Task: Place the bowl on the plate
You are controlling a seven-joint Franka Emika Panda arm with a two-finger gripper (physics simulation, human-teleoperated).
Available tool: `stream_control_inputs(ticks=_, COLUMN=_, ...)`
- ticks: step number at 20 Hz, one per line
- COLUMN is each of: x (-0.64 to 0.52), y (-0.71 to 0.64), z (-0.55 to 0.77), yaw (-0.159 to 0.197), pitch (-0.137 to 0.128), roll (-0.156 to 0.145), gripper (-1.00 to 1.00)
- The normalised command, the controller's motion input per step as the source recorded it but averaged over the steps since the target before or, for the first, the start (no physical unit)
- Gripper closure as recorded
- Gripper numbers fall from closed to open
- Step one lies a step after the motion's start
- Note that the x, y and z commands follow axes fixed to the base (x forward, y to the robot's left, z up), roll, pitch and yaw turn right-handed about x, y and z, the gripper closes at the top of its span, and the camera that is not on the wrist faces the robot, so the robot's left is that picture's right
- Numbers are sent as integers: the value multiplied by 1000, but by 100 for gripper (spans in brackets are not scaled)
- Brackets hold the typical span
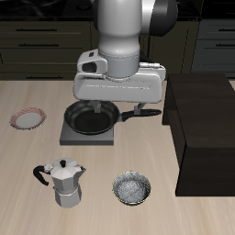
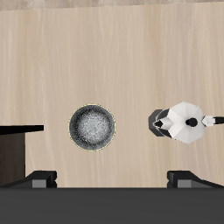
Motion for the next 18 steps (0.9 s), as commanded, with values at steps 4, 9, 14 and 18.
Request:
stream_control_inputs(ticks=4, x=56, y=-60, z=-97, yaw=-12, pitch=3, roll=15, gripper=-100)
stream_control_inputs(ticks=9, x=43, y=46, z=-189, yaw=3, pitch=8, roll=18, gripper=-100)
stream_control_inputs(ticks=14, x=131, y=-4, z=-297, yaw=-23, pitch=38, roll=-7, gripper=-100)
stream_control_inputs(ticks=18, x=90, y=-11, z=-223, yaw=-14, pitch=21, roll=-4, gripper=-100)
